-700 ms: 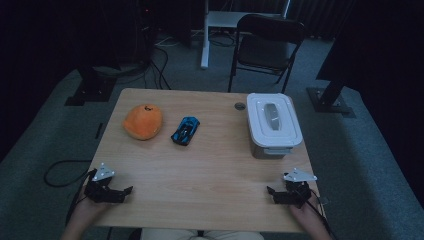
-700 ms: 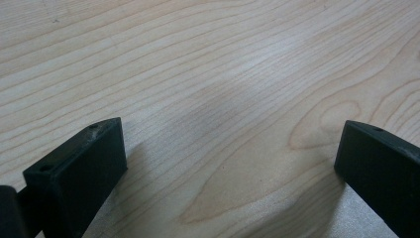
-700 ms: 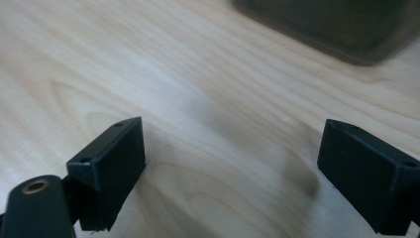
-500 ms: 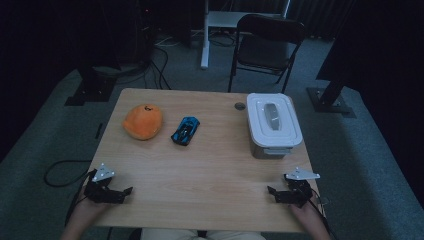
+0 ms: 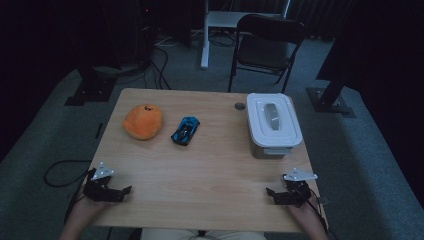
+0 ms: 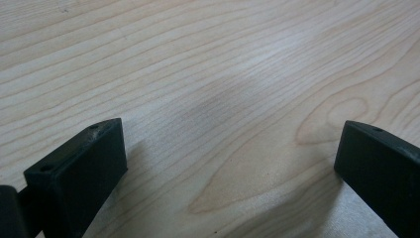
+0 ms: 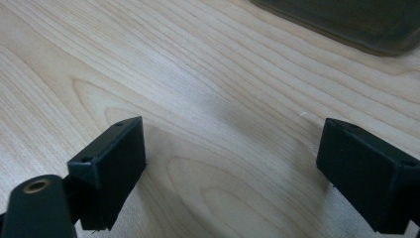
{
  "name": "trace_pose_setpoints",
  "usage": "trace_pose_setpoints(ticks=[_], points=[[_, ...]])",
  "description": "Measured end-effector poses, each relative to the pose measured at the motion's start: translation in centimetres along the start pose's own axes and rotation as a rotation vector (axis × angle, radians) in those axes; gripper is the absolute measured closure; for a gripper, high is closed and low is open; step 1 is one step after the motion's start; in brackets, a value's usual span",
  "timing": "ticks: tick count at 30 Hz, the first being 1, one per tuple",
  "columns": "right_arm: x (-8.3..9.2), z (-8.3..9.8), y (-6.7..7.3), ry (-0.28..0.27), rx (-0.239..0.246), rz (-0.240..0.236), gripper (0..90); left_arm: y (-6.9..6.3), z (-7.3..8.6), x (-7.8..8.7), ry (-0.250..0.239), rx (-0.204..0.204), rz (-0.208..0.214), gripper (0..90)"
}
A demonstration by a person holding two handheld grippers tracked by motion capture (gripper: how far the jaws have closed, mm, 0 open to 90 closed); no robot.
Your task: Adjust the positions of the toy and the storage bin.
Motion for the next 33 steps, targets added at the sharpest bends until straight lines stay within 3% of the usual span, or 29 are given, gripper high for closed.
trace_pose_setpoints(ticks=[6,11,19,33], points=[[0.0,0.0,0.0,0.001,-0.003,0.004,11.3,-0.5,-1.2,-0.7,0.021,-0.022,0.001,0.4],[0.0,0.0,0.0,0.001,-0.003,0.004,11.3,-0.9,-2.7,-1.4,0.018,-0.026,0.028,0.3],[0.0,0.0,0.0,0.002,-0.002,0.004,11.3,-2.6,-6.3,-2.4,0.009,-0.088,0.048,0.4],[0.0,0.0,0.0,0.002,-0.005,0.008,11.3,-4.5,-11.8,-5.1,-0.006,-0.135,0.087,0.3]])
Point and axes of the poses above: each handheld gripper's, and its own axes: x roughly backward along the jaws, z roughly out of its underside, y roughly to its left, the point moved 2 cm from there along -x, roughly forward along the jaws, and after that the axes turned 1 degree about -x, right-handed, at the moved point
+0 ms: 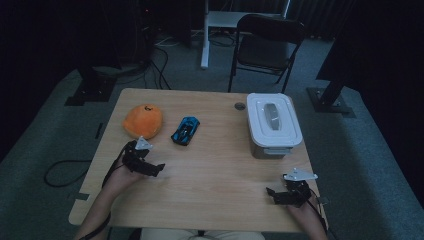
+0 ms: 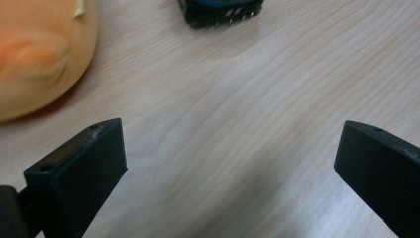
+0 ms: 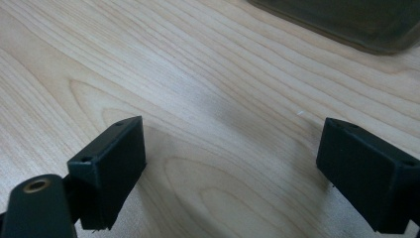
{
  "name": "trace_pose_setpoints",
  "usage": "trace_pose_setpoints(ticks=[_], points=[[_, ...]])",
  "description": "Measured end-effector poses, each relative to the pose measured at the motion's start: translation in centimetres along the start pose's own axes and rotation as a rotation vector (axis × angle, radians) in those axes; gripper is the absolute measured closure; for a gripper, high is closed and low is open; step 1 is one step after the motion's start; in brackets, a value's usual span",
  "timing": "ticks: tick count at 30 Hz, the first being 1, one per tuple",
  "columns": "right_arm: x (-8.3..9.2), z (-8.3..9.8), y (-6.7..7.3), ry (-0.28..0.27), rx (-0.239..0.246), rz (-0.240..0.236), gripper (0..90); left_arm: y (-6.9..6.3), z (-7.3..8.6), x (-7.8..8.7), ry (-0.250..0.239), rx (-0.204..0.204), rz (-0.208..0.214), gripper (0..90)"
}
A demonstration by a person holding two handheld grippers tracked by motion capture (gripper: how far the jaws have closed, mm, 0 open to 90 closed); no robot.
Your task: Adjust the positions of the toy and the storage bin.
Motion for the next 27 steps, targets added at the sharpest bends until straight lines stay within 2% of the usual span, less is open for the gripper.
trace_pose_setpoints(ticks=[2,4,8,9,12,17,20,22,23,27], points=[[0.0,0.0,0.0,0.000,0.000,0.000,11.3,0.0,-0.6,-0.3,-0.002,-0.009,0.009,0.3],[0.0,0.0,0.0,0.000,0.000,0.000,11.3,-0.2,-1.4,-0.6,-0.006,-0.026,-0.012,0.3],[0.0,0.0,0.0,0.000,0.000,0.000,11.3,-0.7,-3.0,-1.2,-0.001,-0.050,0.015,0.3],[0.0,0.0,0.0,0.000,0.000,0.000,11.3,-0.7,-3.5,-1.5,-0.007,-0.055,0.009,0.3],[0.0,0.0,0.0,0.000,0.000,0.000,11.3,-0.7,-4.5,-2.2,-0.003,-0.051,0.011,0.3],[0.0,0.0,0.0,0.000,0.000,0.000,11.3,-0.5,-6.2,-3.7,0.027,-0.071,0.002,0.3],[0.0,0.0,0.0,0.000,0.000,0.000,11.3,-0.4,-7.3,-4.6,0.026,-0.053,0.008,0.3],[0.0,0.0,0.0,0.000,-0.001,0.000,11.3,-0.1,-8.0,-5.1,0.018,-0.022,0.015,0.3],[0.0,0.0,0.0,0.000,-0.001,0.000,11.3,0.2,-8.7,-5.6,0.008,-0.009,-0.001,0.3],[0.0,0.0,0.0,0.000,-0.001,0.001,11.3,0.7,-9.8,-7.1,0.041,0.020,-0.028,0.4]])
Point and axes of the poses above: each handheld gripper's, and its own axes: x roughly backward along the jaws, z roughly out of its underside, y roughly to its left, the point moved 2 cm from there along -x, roughly forward along the jaws, and after that the axes turned 1 degree about -x, right-handed, at the moved point
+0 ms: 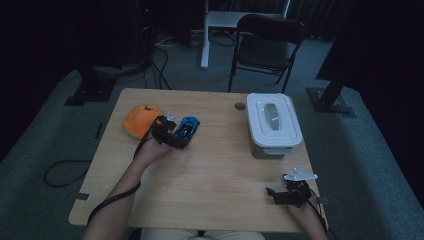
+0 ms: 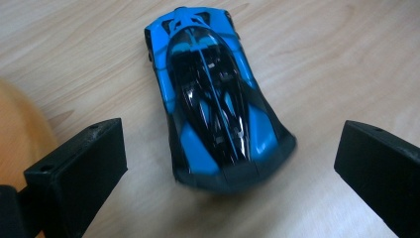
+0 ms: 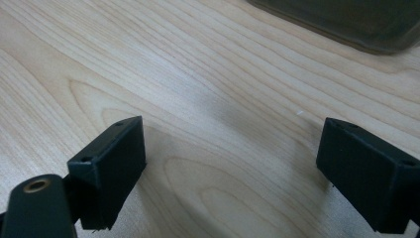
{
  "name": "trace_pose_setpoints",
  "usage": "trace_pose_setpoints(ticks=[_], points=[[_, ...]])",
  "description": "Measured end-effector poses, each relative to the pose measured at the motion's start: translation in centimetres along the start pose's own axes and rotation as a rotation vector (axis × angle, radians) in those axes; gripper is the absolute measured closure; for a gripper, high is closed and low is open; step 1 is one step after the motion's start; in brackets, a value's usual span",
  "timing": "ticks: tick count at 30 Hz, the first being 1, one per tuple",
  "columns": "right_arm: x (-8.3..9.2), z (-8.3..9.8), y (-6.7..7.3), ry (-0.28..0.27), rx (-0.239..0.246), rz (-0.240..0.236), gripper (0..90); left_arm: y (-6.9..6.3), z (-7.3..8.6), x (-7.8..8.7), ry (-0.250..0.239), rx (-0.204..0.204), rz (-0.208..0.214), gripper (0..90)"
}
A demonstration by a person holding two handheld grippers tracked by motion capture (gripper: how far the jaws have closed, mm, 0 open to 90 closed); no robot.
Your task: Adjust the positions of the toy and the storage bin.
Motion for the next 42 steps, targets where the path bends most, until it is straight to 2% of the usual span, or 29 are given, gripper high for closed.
trace_pose_setpoints(ticks=[6,7,9,12,14,17,19,24,25,28,30,32,35,39,40,42], points=[[0.0,0.0,0.0,0.000,-0.002,0.002,11.4,0.7,-1.4,-2.4,0.028,0.057,-0.009,0.3],[0.0,0.0,0.0,0.000,-0.002,0.002,11.3,0.7,-1.7,-2.7,0.032,0.061,0.001,0.3],[0.0,0.0,0.0,0.000,-0.002,0.002,11.4,0.6,-2.1,-3.3,0.042,0.056,-0.010,0.3],[0.0,0.0,0.0,0.000,-0.002,0.002,11.4,0.8,-2.6,-4.0,0.055,0.087,-0.013,0.4],[0.0,0.0,0.0,0.000,-0.002,0.003,11.4,0.8,-2.9,-4.2,0.060,0.087,-0.032,0.4],[0.0,0.0,0.0,0.000,-0.002,0.003,11.4,0.8,-3.0,-4.7,0.087,0.092,-0.053,0.4],[0.0,0.0,0.0,0.000,-0.002,0.004,11.4,0.8,-2.9,-5.0,0.097,0.106,-0.043,0.4],[0.0,0.0,0.0,0.000,-0.005,0.006,11.4,0.8,-2.8,-5.6,0.103,0.116,-0.054,0.5],[0.0,0.0,-0.1,0.000,-0.004,0.006,11.4,0.7,-2.7,-5.7,0.104,0.117,-0.066,2.4],[0.0,0.0,-0.1,0.000,-0.006,0.007,11.5,0.5,-2.6,-6.1,0.104,0.123,-0.050,3.2],[0.0,0.0,-0.1,0.000,-0.008,0.008,11.5,0.3,-2.6,-6.1,0.092,0.124,-0.057,5.2],[0.0,0.0,-0.1,0.000,-0.009,0.009,11.5,0.1,-2.6,-6.2,0.096,0.124,-0.042,10.4],[0.0,0.0,-0.1,-0.001,-0.010,0.011,11.5,0.0,-2.7,-6.3,0.094,0.099,-0.057,14.6],[0.0,0.0,-0.1,-0.001,-0.013,0.014,11.7,0.3,-2.5,-6.3,0.085,0.120,-0.063,21.8],[0.0,0.0,-0.1,-0.001,-0.013,0.014,11.8,0.3,-2.5,-6.3,0.082,0.127,-0.051,23.5],[0.0,0.0,-0.1,-0.002,-0.014,0.015,11.8,0.3,-2.4,-6.3,0.082,0.125,-0.050,23.9]])
Point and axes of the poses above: each handheld gripper's, and its own axes: x roughly backward along the jaws, z roughly out of its underside, y roughly to its left, the point moved 2 cm from there along -x, roughly forward along the jaws, and after that the axes turned 1 degree about -x, right-handed, at the moved point
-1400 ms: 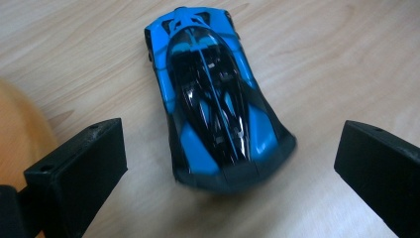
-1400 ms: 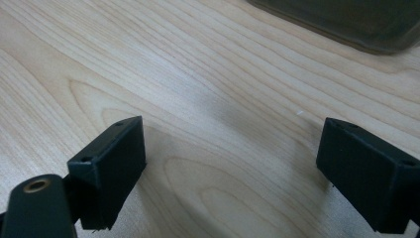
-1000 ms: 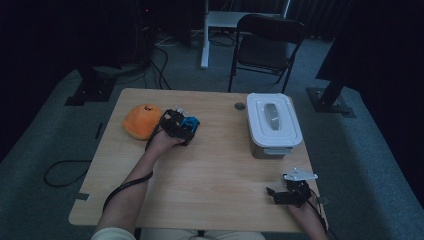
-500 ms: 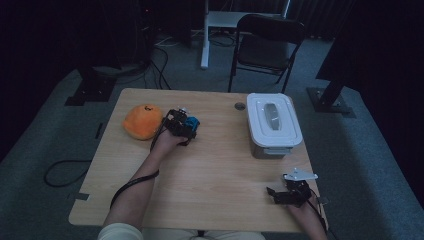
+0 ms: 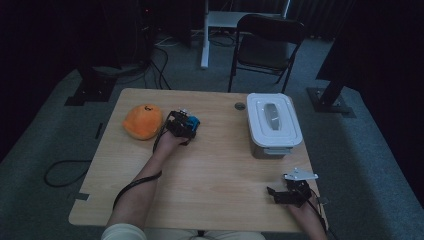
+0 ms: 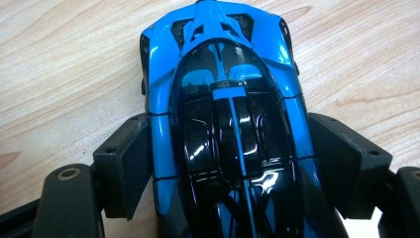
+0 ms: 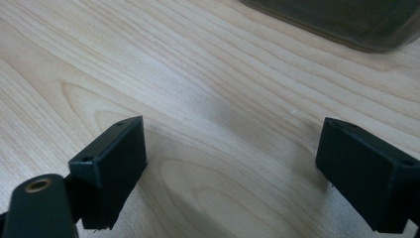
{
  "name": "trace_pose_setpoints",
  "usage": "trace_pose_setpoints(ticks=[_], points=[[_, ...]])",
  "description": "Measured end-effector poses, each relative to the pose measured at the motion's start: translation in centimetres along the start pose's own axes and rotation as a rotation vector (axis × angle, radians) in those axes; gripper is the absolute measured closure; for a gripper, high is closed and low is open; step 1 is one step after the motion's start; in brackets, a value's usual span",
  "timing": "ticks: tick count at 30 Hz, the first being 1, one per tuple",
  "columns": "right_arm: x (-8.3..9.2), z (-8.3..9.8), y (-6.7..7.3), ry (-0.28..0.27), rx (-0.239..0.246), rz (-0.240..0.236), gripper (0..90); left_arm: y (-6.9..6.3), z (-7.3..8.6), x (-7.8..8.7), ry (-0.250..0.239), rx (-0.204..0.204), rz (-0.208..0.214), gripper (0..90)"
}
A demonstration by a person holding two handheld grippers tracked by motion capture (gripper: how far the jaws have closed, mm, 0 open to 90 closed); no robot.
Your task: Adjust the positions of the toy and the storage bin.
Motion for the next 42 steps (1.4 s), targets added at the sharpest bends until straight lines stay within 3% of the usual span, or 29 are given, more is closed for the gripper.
trace_pose_setpoints(ticks=[6,13,22,26,27,30,32,34,37,42], points=[[0.0,0.0,0.0,0.000,-0.003,0.002,11.8,-0.1,-0.2,0.2,0.033,-0.010,-0.016,26.0],[0.0,0.0,0.0,0.000,-0.006,0.005,11.8,0.4,0.3,1.0,0.018,0.006,0.004,26.1],[0.0,0.0,0.0,0.000,-0.008,0.007,11.8,-0.2,0.6,3.4,0.003,-0.074,0.029,26.1],[0.0,0.0,0.0,0.000,-0.008,0.007,11.8,-0.4,1.1,4.3,-0.007,-0.089,0.044,26.1],[0.0,0.0,-0.1,0.000,-0.008,0.007,11.8,-0.7,1.7,5.2,-0.004,-0.114,0.045,26.1],[0.0,0.0,-0.1,0.000,-0.008,0.007,11.8,-0.8,2.3,6.0,-0.003,-0.128,0.048,26.1],[0.0,0.0,0.0,0.000,-0.008,0.007,11.8,-0.8,2.9,6.5,0.000,-0.127,0.072,26.0],[0.0,0.0,0.0,0.000,-0.008,0.007,11.8,-1.1,3.6,6.9,0.003,-0.170,0.049,26.0],[0.0,0.0,0.0,0.000,-0.008,0.008,11.8,-1.5,4.6,7.7,0.009,-0.188,0.083,26.0],[0.0,0.0,0.0,0.000,-0.008,0.008,11.8,-2.5,6.5,9.2,0.001,-0.235,0.082,26.0]])
Point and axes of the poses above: each handheld gripper's, and its own axes: x roughly backward along the jaws, z roughly out of its underside, y roughly to its left, the point moved 2 cm from there along -x, roughly forward along the jaws, and after that the axes turned 1 degree about -x, right-handed, at the moved point
